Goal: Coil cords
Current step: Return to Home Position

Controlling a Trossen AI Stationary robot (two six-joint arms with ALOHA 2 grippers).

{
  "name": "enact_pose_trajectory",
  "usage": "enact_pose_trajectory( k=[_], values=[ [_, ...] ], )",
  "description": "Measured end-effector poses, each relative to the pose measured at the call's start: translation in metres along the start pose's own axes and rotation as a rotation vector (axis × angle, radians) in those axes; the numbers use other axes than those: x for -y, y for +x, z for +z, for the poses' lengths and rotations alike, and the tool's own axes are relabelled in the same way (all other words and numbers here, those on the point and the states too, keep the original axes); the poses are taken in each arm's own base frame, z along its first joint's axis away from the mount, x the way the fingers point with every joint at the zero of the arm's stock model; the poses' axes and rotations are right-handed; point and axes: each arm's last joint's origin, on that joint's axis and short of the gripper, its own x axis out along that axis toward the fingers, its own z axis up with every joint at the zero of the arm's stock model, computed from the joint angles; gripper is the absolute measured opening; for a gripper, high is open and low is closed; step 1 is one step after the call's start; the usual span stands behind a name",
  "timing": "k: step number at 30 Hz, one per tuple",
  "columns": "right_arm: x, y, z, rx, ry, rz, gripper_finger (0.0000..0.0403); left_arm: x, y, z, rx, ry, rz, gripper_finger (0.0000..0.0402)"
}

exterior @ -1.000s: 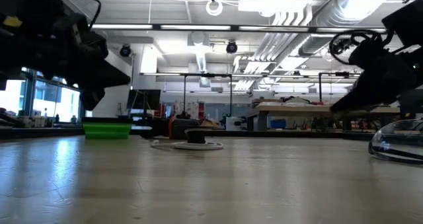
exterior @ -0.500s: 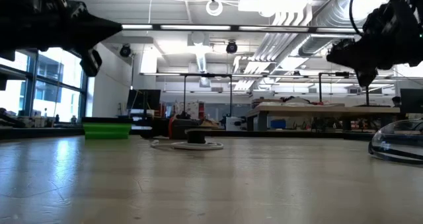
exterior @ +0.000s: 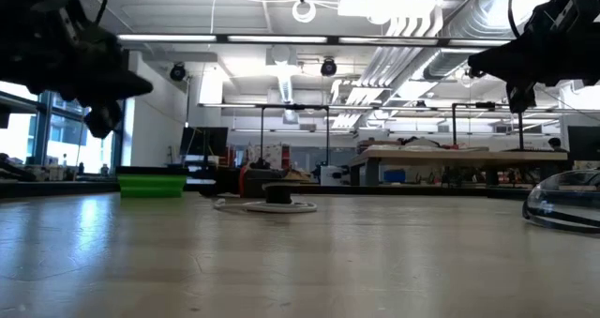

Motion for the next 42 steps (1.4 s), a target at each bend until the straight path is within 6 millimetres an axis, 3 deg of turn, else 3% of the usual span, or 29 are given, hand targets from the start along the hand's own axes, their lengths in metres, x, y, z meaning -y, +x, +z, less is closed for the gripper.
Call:
enact_pose_trajectory(
  k=[15,42],
  values=[
    [0.000,0.000,0.000,0.000,-0.001,0.000,0.0000,0.007,-0.012,0.010,0.131,-0.001,-0.096,0.0001],
    [0.002,0.001,0.000,-0.001,-0.004,-0.015,0.0000,0.009,-0.012,0.009,0.118,0.001,-0.111,0.0001]
  ],
)
